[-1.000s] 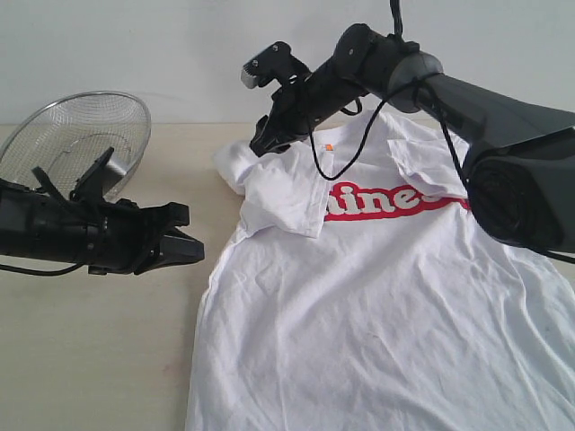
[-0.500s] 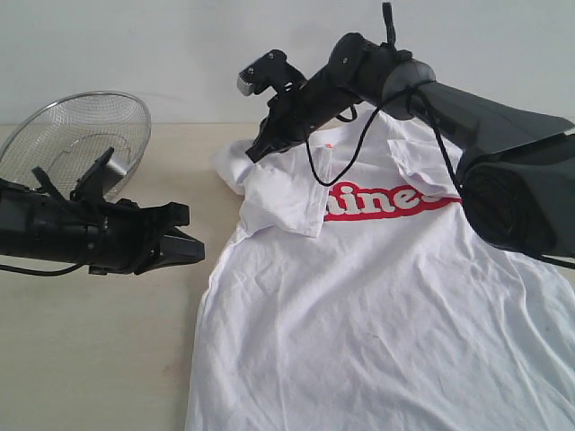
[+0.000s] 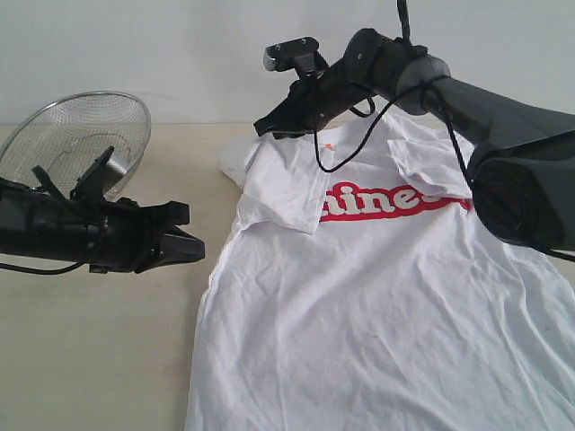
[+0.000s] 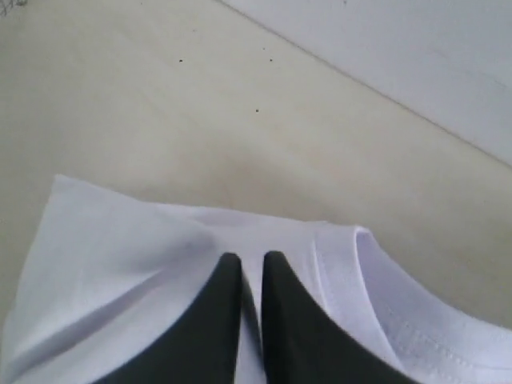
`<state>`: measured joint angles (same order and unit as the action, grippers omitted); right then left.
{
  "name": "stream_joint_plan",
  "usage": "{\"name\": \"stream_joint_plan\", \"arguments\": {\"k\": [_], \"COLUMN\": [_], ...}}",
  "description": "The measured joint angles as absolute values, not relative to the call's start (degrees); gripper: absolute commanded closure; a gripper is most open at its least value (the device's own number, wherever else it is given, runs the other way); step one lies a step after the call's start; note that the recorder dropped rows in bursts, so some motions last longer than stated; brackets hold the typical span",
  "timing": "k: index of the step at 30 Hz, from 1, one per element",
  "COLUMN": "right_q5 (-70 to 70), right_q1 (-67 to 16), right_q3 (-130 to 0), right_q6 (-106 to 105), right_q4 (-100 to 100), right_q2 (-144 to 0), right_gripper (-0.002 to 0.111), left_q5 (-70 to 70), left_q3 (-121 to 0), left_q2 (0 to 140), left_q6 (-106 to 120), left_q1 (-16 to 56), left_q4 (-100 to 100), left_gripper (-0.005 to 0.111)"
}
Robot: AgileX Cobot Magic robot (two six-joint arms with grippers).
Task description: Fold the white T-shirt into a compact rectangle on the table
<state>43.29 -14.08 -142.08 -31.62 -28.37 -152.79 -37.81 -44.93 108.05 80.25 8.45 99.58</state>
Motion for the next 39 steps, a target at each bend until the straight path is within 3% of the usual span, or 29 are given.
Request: {"name": "stream_joint_plan", "arguments": {"k": [2, 6, 9, 13, 17, 28, 39], "right_q5": [46.00, 49.86, 54.22, 62.92, 68.98, 69.66, 69.87], "right_q1": [-14.08, -14.08, -13.80, -13.53, -13.53, -13.77, -16.55], "right_q3": [-142.08, -142.08, -142.18, -142.58, -142.58, -135.65, -130.73], "right_q6": [-30.45, -28.66, -27.28, -26.70, -26.30, -26.65, -28.79], "right_q4": [-28.26, -27.92, -28.92, -31.96, -32.47, -39.10, -39.78], "right_q2": [-152.41, -149.27, -145.86, -143.56, -143.64, -143.64, -143.64], "right_gripper": [0.073, 0.076, 0.086, 0.108, 0.108, 0.108, 0.108], "left_q5": [-37.81, -37.89, -36.26, -35.26, -35.62, -35.88, -38.00], "left_q3": [-46.73, -50.49, -53.69, -58.57, -64.63, -82.69, -91.01], "left_q2": [108.05, 108.05, 108.26, 110.37, 114.08, 125.30, 132.51], "left_q6": [80.25, 80.25, 78.63, 75.69, 73.11, 61.53, 54.79], "left_q1": [8.34, 7.49, 7.21, 7.09, 7.09, 7.09, 7.09], "left_q4": [99.58, 99.32, 97.90, 94.79, 91.95, 80.29, 73.50], "left_gripper": [0.102, 0.102, 0.102, 0.102, 0.102, 0.102, 0.102]}}
